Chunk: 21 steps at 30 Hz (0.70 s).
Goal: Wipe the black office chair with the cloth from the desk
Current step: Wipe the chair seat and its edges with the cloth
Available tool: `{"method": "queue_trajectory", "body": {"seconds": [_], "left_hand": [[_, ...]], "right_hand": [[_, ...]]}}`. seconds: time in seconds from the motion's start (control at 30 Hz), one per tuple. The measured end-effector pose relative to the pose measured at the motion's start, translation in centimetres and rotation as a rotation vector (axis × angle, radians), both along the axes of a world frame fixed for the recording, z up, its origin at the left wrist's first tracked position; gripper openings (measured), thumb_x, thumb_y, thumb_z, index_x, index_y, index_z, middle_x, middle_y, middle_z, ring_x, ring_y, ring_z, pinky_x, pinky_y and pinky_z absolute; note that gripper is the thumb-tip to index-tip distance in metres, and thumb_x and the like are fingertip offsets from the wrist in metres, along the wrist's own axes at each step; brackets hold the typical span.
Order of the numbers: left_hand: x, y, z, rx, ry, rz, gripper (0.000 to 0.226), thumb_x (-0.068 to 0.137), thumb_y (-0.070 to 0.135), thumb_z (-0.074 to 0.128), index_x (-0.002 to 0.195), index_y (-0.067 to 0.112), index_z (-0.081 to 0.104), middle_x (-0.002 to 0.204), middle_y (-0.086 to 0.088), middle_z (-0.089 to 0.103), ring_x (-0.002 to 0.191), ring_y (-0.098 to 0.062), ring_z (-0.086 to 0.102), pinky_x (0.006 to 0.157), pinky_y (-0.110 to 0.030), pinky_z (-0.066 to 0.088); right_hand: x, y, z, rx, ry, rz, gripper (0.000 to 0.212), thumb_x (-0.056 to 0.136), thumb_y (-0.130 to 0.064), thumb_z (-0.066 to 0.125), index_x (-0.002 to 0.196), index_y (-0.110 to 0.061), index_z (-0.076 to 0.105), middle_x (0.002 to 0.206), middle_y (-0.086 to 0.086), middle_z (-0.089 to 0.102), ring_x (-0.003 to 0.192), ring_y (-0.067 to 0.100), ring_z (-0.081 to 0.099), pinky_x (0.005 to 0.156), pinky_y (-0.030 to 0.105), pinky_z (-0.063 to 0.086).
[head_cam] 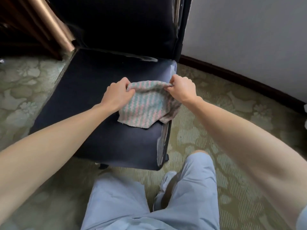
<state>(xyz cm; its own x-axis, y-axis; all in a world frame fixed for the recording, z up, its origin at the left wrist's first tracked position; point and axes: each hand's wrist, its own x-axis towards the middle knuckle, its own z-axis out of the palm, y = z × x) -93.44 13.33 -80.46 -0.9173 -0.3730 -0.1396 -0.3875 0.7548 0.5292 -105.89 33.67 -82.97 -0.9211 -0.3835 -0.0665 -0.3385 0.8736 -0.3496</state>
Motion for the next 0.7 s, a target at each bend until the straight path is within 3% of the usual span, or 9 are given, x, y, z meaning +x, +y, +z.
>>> {"method": "queue_trajectory", "body": {"seconds": [0.1, 0.17, 0.27, 0.43, 0.53, 0.7], "left_hand": [[-1.4, -0.7, -2.6, -0.088, 0.089, -0.021, 0.016, 0.09, 0.041, 0.052, 0.086, 0.025, 0.052, 0.069, 0.0, 0.062, 0.072, -0.024, 0.056, 0.063, -0.038, 0.043], [-2.3, -1.1, -3.2, -0.118, 0.121, -0.033, 0.016, 0.09, 0.042, 0.054, 0.087, 0.026, 0.055, 0.069, 0.001, 0.063, 0.079, -0.026, 0.055, 0.069, -0.037, 0.039], [-2.5, -1.5, -3.3, -0.15, 0.149, -0.053, 0.016, 0.089, 0.041, 0.054, 0.082, 0.027, 0.054, 0.066, 0.003, 0.062, 0.077, -0.023, 0.053, 0.071, -0.035, 0.036], [-2.2, -2.2, -2.9, -0.25, 0.09, -0.095, 0.019, 0.089, 0.044, 0.054, 0.089, 0.025, 0.055, 0.069, 0.004, 0.06, 0.071, -0.021, 0.048, 0.069, -0.034, 0.034], [-1.8, -2.9, -2.2, -0.296, 0.041, -0.124, 0.024, 0.089, 0.049, 0.053, 0.098, 0.028, 0.056, 0.073, 0.008, 0.06, 0.071, -0.019, 0.046, 0.068, -0.033, 0.033], [-0.8, -4.0, -0.4, -0.37, 0.068, -0.128, 0.035, 0.088, 0.054, 0.051, 0.113, 0.031, 0.053, 0.08, 0.009, 0.065, 0.075, -0.02, 0.052, 0.069, -0.034, 0.033]], "right_hand": [[-1.2, -0.7, -1.8, 0.004, 0.131, 0.057, 0.033, 0.087, -0.039, 0.061, 0.111, -0.018, 0.052, 0.105, 0.01, 0.067, 0.096, 0.037, 0.06, 0.072, 0.037, 0.036], [-1.3, -1.1, -2.5, -0.014, 0.179, 0.097, 0.039, 0.088, -0.041, 0.062, 0.117, -0.018, 0.05, 0.11, 0.005, 0.066, 0.099, 0.034, 0.061, 0.075, 0.037, 0.039], [-0.9, -1.7, -3.5, -0.05, 0.236, 0.145, 0.046, 0.087, -0.043, 0.064, 0.122, -0.016, 0.049, 0.119, 0.003, 0.06, 0.108, 0.027, 0.057, 0.085, 0.041, 0.046], [-0.4, -2.5, -3.1, -0.032, 0.379, 0.223, 0.041, 0.087, -0.037, 0.065, 0.121, -0.016, 0.055, 0.116, 0.006, 0.054, 0.113, 0.028, 0.047, 0.087, 0.042, 0.036], [0.1, -3.0, -2.3, 0.005, 0.362, 0.292, 0.035, 0.087, -0.038, 0.064, 0.116, -0.02, 0.058, 0.112, 0.005, 0.053, 0.111, 0.028, 0.046, 0.085, 0.041, 0.033], [1.1, -4.7, -1.9, 0.008, 0.166, 0.33, 0.039, 0.091, -0.054, 0.053, 0.117, -0.028, 0.062, 0.106, 0.003, 0.055, 0.103, 0.025, 0.055, 0.079, 0.036, 0.046]]}}
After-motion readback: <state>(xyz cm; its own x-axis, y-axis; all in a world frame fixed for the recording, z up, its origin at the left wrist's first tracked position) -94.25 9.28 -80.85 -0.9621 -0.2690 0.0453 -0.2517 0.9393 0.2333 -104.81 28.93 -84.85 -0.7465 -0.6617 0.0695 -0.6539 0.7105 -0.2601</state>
